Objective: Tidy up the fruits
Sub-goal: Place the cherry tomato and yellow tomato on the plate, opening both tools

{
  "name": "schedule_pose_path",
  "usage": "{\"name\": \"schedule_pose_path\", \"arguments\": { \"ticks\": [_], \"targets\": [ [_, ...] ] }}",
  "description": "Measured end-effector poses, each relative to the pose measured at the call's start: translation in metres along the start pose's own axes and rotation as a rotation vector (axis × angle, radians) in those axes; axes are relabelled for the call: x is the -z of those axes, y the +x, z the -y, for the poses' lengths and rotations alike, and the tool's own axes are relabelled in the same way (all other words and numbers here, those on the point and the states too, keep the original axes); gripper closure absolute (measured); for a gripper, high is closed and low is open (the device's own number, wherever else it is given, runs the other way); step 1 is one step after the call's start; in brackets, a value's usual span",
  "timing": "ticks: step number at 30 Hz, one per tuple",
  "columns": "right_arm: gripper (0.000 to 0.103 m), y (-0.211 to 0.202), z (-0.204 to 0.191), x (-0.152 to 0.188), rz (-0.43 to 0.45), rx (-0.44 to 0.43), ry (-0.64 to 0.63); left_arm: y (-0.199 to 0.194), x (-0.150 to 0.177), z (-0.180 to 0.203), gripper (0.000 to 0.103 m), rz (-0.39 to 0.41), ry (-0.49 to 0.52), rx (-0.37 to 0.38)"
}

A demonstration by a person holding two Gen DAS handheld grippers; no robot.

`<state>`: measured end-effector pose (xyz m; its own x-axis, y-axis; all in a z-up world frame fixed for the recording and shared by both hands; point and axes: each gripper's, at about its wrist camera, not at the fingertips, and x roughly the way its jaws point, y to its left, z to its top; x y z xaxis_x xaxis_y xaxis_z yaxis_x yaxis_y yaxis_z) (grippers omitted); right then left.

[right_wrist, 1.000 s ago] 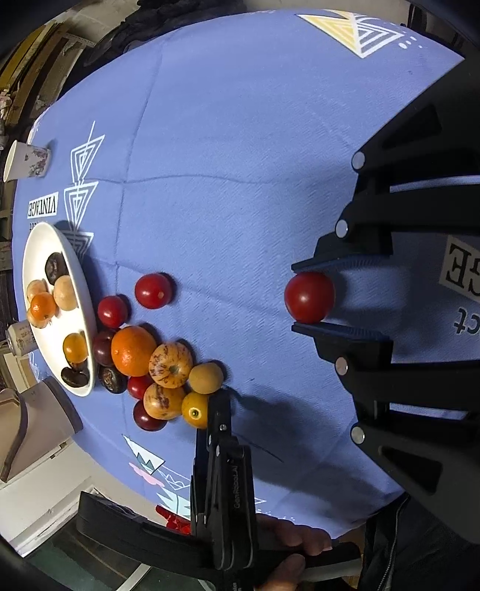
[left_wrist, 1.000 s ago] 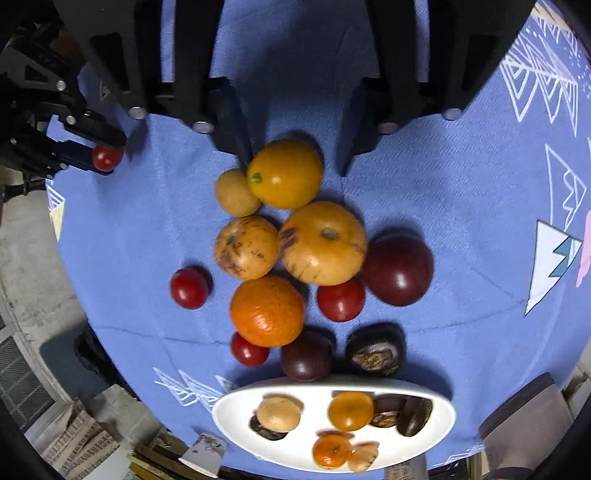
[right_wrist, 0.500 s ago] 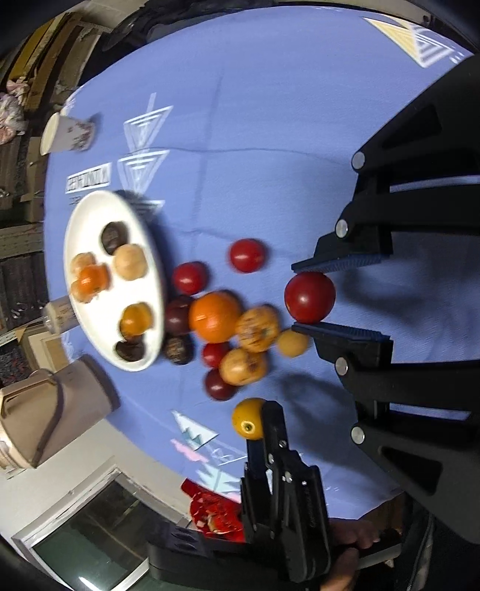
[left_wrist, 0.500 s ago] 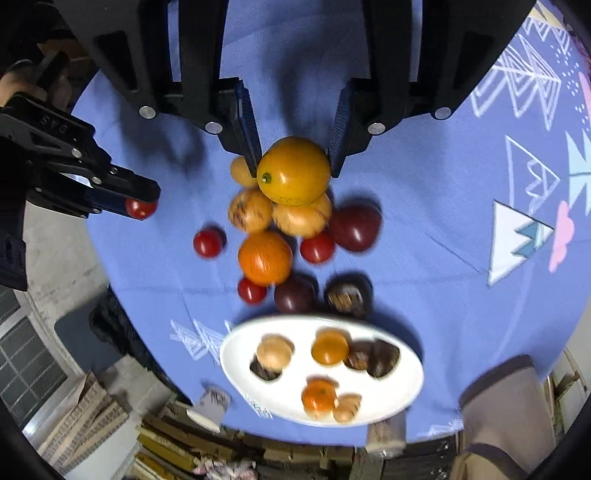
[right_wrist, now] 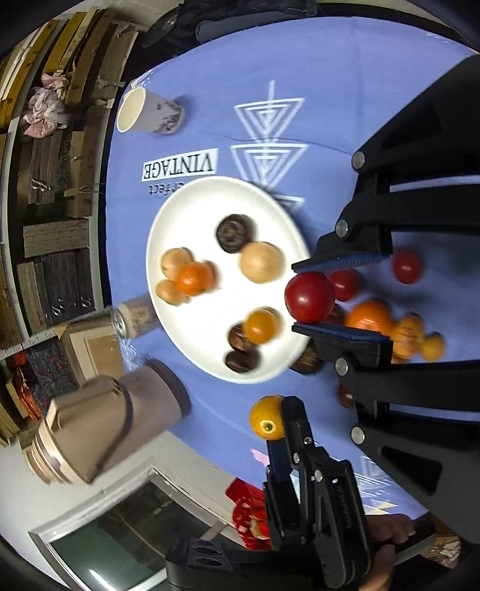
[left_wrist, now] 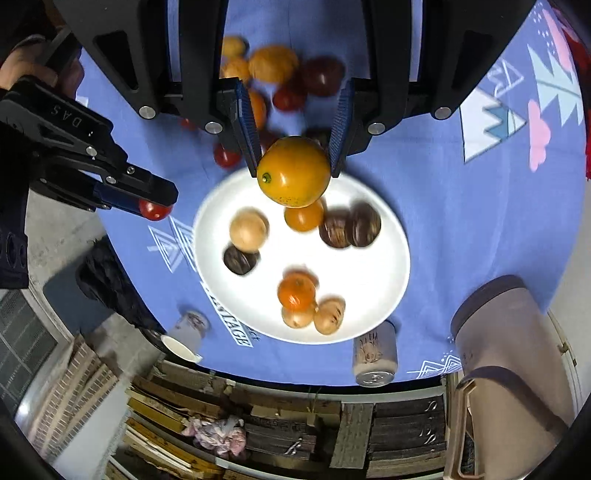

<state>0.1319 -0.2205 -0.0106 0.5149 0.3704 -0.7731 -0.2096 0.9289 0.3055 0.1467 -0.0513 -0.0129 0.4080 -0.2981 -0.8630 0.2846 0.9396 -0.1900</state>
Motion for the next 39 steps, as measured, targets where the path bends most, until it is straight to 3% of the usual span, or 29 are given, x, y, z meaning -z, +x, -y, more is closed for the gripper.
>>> {"name": "schedule_pose_path", "arguments": {
  "ticks": [10, 19, 22, 26, 28, 39],
  "targets": [
    [0.077, 0.065, 0.014, -0.045, -0.016, 0.001, 0.022, 0.044, -0.051, -0.012, 0.066, 0.008, -0.022, -0.024],
    [0.075, 0.094, 0.016, -0.051, -0.048, -0.005, 0.040, 0.068, -0.055, -0.021, 0.066, -0.023, -0.051, -0.039],
    [0.074, 0.091, 0.015, -0.050, -0.042, 0.000, 0.040, 0.065, -0.053, -0.021, 0.062, -0.022, -0.063, -0.038],
    [0.070, 0.080, 0.018, -0.045, -0.038, -0.017, 0.060, 0.052, -0.049, -0.023, 0.040, 0.005, -0.070, -0.056],
    [0.057, 0.069, 0.019, -0.038, -0.023, -0.006, 0.071, 0.045, -0.046, -0.022, 0.038, 0.013, -0.072, -0.051],
    [0.046, 0.026, 0.025, 0.015, -0.044, 0.017, 0.098, 0.014, 0.005, -0.022, 0.034, -0.016, -0.107, -0.063]
  ]
}}
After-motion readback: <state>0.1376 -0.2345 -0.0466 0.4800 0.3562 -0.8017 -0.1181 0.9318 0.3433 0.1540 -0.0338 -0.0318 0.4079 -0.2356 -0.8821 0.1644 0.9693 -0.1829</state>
